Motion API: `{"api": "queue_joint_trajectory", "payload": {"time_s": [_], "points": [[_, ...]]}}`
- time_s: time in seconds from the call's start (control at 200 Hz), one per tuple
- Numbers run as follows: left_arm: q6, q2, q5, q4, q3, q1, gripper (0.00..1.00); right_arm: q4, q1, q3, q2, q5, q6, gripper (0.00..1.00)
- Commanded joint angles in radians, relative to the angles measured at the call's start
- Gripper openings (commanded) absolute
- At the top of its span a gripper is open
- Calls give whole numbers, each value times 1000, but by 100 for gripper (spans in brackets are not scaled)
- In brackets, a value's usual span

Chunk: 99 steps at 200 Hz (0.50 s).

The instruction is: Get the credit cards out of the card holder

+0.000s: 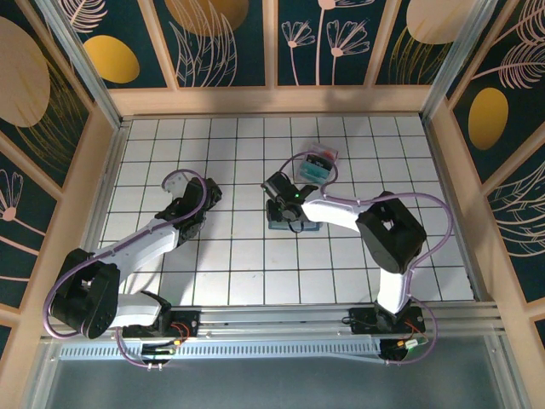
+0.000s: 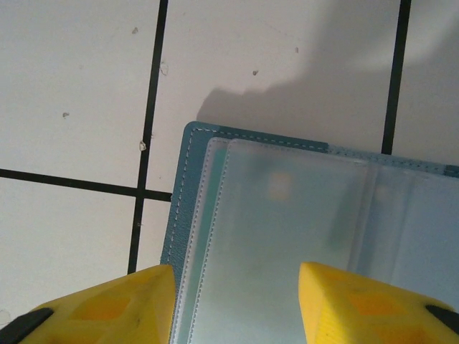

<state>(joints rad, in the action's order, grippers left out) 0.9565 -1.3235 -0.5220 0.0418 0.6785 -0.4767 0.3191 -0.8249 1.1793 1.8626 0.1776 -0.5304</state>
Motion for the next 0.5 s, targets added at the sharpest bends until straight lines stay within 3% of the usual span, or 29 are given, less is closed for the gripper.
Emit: {"api": "queue_joint_trajectory", "payload": {"time_s": [0.0,0.25,0.49], "points": [[25,-4,14,-20,1,4,99,20,-9,8,30,-4,-11,50],[18,-3,20,-19,10,4,99,34,-12,-19,49,13,-5,50],[15,3,39,-22,5,4,99,38,-13,-56,40,35,-2,40]]}}
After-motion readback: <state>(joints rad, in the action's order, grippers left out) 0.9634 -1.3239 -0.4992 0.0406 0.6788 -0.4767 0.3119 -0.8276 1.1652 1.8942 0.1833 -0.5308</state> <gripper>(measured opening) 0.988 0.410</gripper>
